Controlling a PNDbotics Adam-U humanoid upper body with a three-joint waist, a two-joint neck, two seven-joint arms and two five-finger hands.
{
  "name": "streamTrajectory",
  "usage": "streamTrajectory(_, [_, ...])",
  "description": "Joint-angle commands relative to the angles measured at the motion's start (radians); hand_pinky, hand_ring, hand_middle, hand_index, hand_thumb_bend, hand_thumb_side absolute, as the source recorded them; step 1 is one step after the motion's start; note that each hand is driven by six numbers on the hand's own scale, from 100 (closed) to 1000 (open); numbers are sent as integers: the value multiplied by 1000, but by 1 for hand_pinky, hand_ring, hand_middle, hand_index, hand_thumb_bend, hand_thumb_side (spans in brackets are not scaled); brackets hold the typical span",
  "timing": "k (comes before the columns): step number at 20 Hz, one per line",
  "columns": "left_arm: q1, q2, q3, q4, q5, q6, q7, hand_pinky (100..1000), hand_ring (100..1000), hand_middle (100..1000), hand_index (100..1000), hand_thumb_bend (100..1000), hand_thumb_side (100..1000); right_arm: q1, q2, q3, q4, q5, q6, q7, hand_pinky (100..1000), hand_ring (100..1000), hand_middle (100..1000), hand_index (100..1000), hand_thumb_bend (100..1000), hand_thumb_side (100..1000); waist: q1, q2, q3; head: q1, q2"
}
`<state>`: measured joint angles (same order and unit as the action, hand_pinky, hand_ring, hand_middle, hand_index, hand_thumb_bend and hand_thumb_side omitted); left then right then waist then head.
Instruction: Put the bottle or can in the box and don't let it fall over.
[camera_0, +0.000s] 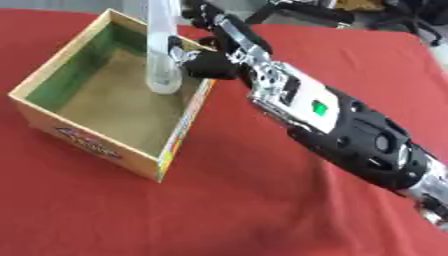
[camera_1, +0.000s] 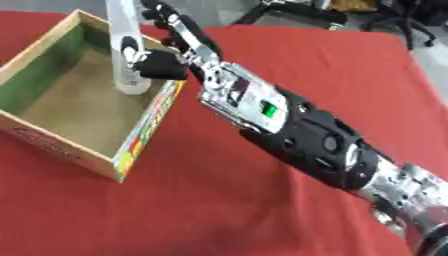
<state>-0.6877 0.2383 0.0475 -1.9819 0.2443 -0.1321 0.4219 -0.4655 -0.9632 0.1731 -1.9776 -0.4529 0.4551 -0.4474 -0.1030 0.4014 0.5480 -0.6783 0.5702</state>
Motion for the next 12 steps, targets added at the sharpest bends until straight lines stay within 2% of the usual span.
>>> streamTrajectory(1, [-9,29,10,-18,-7,2,1,544,1000,1000,697,304,872,-3,-13,-18,-22,-7,4,0,923,1000,923,989,100,108,9,-33,-7,12,3])
streamTrajectory(6, [10,43,19,-18,-16,3,13,543,1000,1000,697,303,873,46,4,-42,-22,-19,-39,15,920,1000,920,986,100,101,24,-43,-57,63,7])
streamTrajectory(10, [28,54,23,-18,-23,5,21,542,1000,1000,697,301,873,76,-4,-71,-22,-8,-88,21,910,1000,917,985,100,134,38,-54,-93,111,10])
streamTrajectory(12, [37,60,25,-18,-27,5,25,541,1000,1000,697,301,873,91,-9,-91,-22,-6,-115,21,903,1000,911,984,100,179,44,-61,-111,128,13])
